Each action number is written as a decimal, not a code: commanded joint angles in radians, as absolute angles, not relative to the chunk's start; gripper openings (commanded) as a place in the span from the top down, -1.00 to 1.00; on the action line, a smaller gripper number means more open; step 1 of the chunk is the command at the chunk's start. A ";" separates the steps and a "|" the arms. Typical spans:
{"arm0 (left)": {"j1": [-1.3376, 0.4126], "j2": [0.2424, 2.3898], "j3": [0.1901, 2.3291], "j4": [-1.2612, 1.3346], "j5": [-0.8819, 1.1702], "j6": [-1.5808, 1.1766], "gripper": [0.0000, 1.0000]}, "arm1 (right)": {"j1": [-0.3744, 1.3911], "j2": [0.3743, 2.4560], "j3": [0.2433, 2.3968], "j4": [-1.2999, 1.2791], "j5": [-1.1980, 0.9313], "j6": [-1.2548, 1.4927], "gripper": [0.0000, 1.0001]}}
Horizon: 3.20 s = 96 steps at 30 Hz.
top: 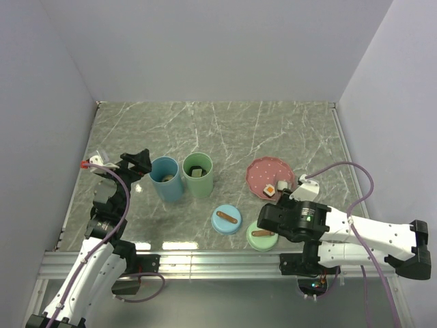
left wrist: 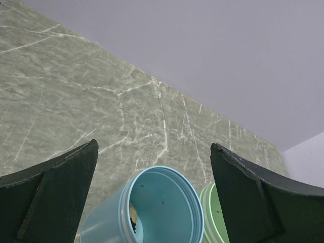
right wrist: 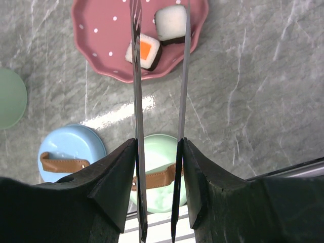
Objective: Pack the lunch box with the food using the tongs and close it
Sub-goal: Pick up the food using the clamp, then place the food into the lunch box
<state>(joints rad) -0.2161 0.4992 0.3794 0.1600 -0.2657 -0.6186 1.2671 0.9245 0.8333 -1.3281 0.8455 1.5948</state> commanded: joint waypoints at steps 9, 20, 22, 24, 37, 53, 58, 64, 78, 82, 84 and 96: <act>-0.210 0.492 0.362 0.203 -0.247 -0.627 -0.99 | 1.230 0.897 0.824 -1.443 0.881 1.624 0.02; -0.212 0.488 0.357 0.209 -0.236 -0.630 -0.99 | 1.229 0.882 0.781 -1.401 0.848 1.606 0.03; -0.212 0.486 0.356 0.207 -0.238 -0.632 -0.99 | 1.227 0.884 0.775 -1.378 0.848 1.588 0.04; -0.210 0.485 0.356 0.206 -0.238 -0.632 -0.99 | 1.224 0.885 0.770 -1.350 0.850 1.569 0.07; -0.212 0.480 0.357 0.199 -0.242 -0.632 -0.99 | 1.189 0.913 0.773 -1.244 0.847 1.450 0.36; -0.210 0.479 0.359 0.193 -0.258 -0.627 -0.99 | 1.170 1.147 1.155 -1.232 1.011 1.207 0.38; -0.210 0.491 0.360 0.198 -0.256 -0.627 -0.99 | 1.170 1.169 1.229 -1.013 0.997 0.955 0.38; -0.210 0.488 0.362 0.190 -0.268 -0.624 -0.99 | 1.207 1.183 1.281 -0.714 0.908 0.654 0.39; -0.210 0.476 0.365 0.173 -0.284 -0.624 -0.99 | 1.353 1.242 1.322 -0.569 0.795 0.492 0.39; -0.210 0.480 0.365 0.178 -0.279 -0.624 -0.99 | 1.358 1.267 1.322 -0.580 0.788 0.502 0.39; -0.210 0.485 0.365 0.179 -0.278 -0.626 -0.99 | 1.359 1.275 1.325 -0.575 0.781 0.497 0.37; -0.210 0.503 0.365 0.195 -0.265 -0.623 -0.99 | 1.367 1.312 1.348 -0.601 0.782 0.505 0.13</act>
